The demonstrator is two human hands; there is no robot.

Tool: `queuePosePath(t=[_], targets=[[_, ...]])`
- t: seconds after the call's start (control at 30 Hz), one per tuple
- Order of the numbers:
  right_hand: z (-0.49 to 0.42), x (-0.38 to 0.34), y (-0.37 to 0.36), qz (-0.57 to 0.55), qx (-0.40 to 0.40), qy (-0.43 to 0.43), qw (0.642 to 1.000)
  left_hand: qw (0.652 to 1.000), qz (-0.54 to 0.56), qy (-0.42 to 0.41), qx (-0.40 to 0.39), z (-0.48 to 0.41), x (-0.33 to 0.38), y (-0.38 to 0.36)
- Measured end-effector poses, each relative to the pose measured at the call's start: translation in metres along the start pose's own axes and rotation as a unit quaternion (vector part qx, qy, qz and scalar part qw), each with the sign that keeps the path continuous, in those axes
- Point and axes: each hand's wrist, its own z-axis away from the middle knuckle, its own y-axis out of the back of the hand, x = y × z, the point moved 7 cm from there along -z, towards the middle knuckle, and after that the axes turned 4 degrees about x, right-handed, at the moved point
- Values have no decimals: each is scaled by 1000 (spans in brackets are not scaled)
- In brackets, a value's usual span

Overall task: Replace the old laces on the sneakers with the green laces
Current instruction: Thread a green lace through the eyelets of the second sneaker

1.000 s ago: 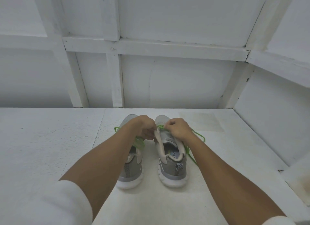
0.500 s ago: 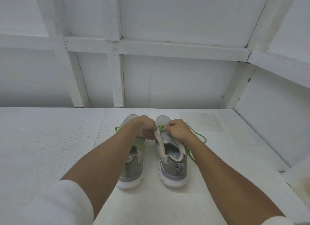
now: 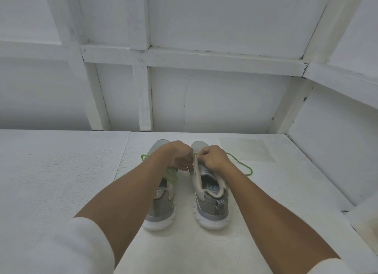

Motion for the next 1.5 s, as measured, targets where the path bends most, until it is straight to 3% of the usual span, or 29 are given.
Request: queuePosePath(t=[0.17,0.23,0.3,0.33,0.37,0.4,0.43,0.47,0.5,0.57,0.63,0.67,0.7,0.77,0.83,0.93,1.07,1.13,1.2,1.33,1.43,1.5], targets=[[0,-1,9,75,30,-6,997,996,-82,-29,20,-9,-2,2],[9,0,20,131,54,-7,990,989,-107,-73,72,4,16,18],[22,5,33,139,81,-7,987,983,-5,-132,124,14,40,55],[31,9,39,120,92,-10,988,967,150,-159,128,20,53,81],[41,15,44,96,98,-17,990,909,357,-182,118,29,64,111],[50,20,47,70,99,-31,992,810,539,-204,102,41,73,142],[58,25,48,48,95,-46,993,723,645,-225,101,52,78,171],[66,29,48,34,89,-57,994,690,671,-244,120,64,82,190],[72,31,46,20,85,-62,994,711,635,-262,150,74,86,199],[81,31,42,-12,92,-63,994,816,457,-284,212,82,90,185],[85,30,39,-37,106,-64,992,924,160,-282,203,68,84,124],[87,30,38,-47,111,-68,990,951,-13,-260,166,53,72,86],[87,31,37,-55,116,-70,989,950,-172,-228,123,38,56,51],[88,33,37,-69,126,-72,987,888,-404,-209,73,21,32,5],[88,36,36,-85,131,-76,985,847,-490,-196,64,18,25,-6],[89,40,34,-105,138,-79,982,824,-507,-211,140,24,51,29],[89,44,33,-121,148,-82,978,823,-372,-222,367,51,108,141],[90,45,32,-127,150,-83,977,824,-313,-242,405,56,119,164],[90,45,32,-132,151,-83,976,843,-293,-267,364,54,117,142],[90,45,31,-134,151,-87,976,864,-390,-273,164,37,73,36],[89,46,31,-136,151,-89,975,822,-513,-230,93,30,36,-12],[89,47,31,-135,157,-89,974,786,-566,-226,109,27,31,-14]])
